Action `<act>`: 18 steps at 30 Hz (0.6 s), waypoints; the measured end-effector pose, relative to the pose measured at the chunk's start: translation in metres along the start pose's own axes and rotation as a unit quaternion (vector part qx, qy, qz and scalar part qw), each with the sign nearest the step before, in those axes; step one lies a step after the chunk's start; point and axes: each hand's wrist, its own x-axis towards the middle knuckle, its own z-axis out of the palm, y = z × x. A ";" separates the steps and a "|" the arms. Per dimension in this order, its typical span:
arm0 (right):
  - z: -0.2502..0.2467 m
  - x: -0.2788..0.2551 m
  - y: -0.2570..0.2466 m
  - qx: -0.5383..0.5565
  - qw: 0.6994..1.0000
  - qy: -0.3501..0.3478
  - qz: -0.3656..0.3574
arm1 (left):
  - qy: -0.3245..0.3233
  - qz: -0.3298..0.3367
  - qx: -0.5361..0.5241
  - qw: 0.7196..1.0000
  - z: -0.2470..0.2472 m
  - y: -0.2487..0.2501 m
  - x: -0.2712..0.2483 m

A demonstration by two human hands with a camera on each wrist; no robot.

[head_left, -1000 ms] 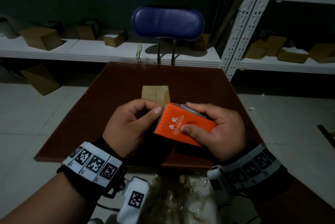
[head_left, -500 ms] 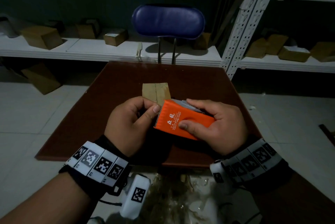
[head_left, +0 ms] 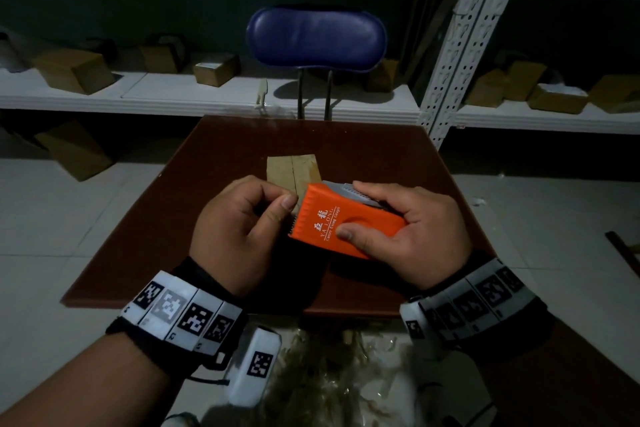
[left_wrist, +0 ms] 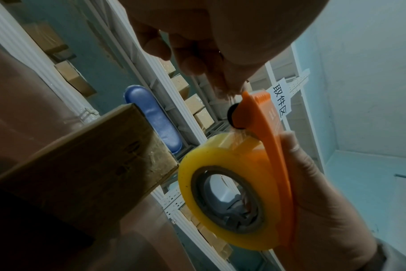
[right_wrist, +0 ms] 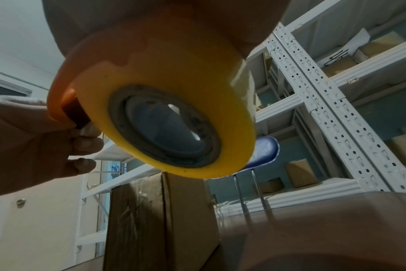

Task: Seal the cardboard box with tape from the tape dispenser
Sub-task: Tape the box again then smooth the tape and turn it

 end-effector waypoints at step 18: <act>0.000 -0.002 0.009 -0.001 1.000 -0.011 0.017 | -0.001 0.022 0.025 0.999 0.003 0.001 -0.001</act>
